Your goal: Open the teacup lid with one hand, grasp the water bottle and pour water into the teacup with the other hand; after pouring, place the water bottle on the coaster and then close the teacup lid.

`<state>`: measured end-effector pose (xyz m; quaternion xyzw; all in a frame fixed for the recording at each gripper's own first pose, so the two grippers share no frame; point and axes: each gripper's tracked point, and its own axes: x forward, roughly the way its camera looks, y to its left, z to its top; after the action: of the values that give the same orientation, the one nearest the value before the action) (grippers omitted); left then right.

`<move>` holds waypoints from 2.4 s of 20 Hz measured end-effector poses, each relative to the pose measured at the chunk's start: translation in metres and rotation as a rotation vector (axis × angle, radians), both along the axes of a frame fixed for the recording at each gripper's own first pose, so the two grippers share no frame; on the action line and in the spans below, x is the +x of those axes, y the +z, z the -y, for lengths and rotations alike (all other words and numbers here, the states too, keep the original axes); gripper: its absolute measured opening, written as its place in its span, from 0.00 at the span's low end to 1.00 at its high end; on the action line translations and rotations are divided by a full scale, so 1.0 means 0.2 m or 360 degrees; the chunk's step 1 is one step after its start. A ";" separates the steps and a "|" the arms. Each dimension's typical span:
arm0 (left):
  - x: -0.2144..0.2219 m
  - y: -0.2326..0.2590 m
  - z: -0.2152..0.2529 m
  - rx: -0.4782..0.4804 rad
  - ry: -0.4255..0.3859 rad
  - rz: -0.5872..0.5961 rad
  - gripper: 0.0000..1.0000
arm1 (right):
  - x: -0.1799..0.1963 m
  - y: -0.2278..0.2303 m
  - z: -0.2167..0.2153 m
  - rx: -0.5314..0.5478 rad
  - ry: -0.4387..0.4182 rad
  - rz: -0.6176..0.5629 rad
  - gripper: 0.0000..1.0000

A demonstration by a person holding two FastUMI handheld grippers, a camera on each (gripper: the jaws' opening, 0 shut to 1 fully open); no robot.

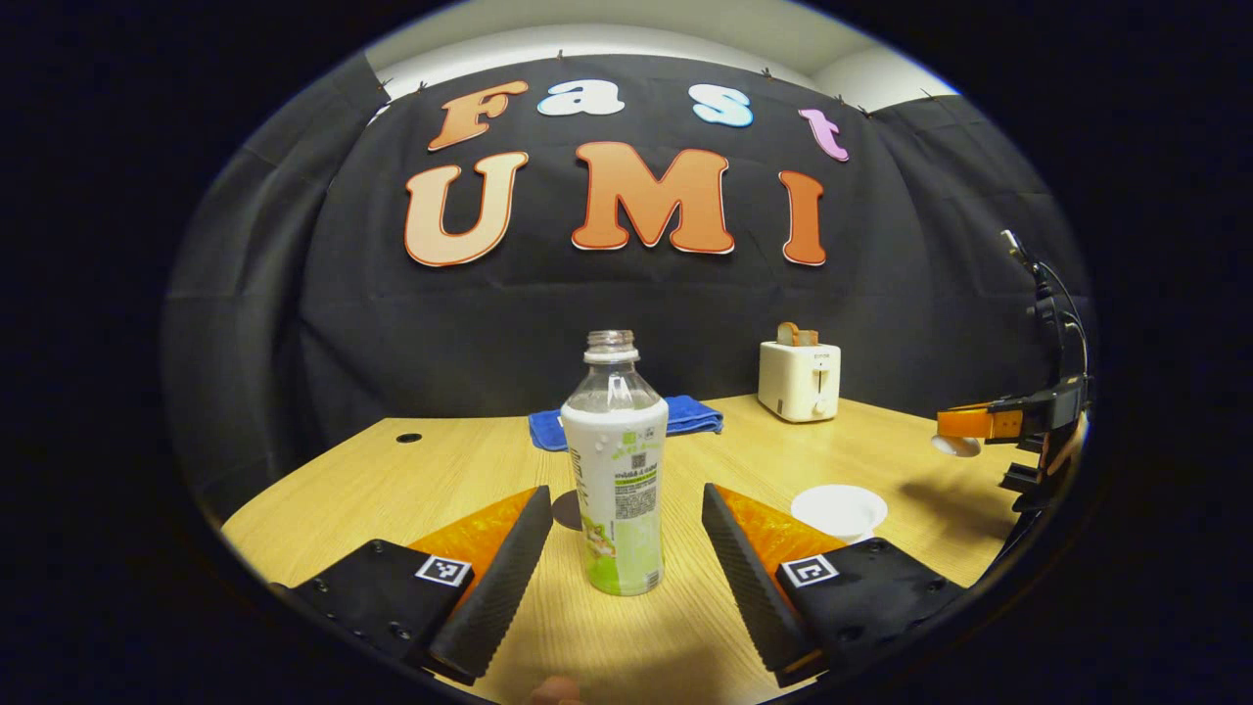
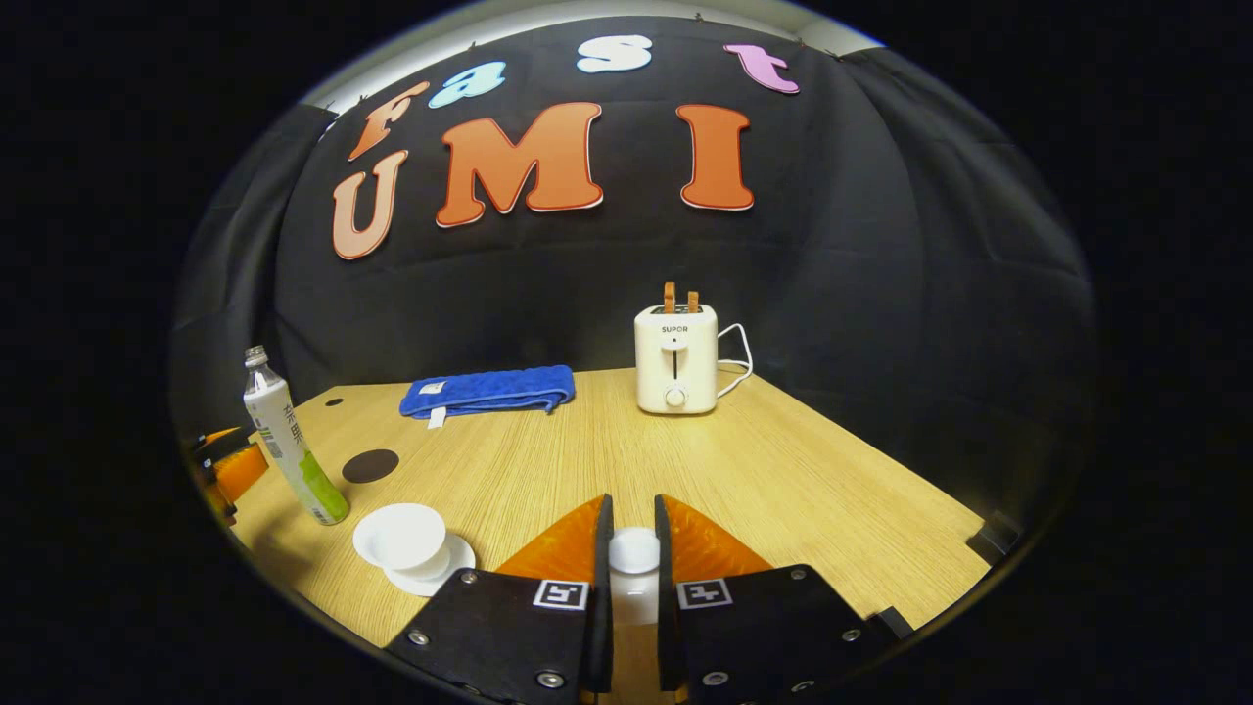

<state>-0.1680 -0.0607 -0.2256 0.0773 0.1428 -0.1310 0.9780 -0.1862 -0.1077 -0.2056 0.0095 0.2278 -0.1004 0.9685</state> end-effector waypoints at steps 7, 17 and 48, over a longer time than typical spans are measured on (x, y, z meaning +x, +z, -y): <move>0.19 -0.10 0.00 0.0110 0.0092 0.0033 0.99 | 0.02 -0.04 0.04 0.0049 -0.0001 -0.0013 0.18; 0.29 -0.17 -0.03 0.0100 0.0134 -0.0017 0.67 | 0.01 -0.10 0.02 0.0106 0.0033 -0.0034 0.18; 0.16 -0.15 0.31 0.2144 -0.0988 0.0305 0.62 | -0.02 -0.04 0.09 0.0233 0.0008 0.0030 0.18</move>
<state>-0.1353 -0.1226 -0.2566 0.7074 0.0780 -0.2780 0.6452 -0.1911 -0.1247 -0.2134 0.0808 0.2253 -0.0810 0.9675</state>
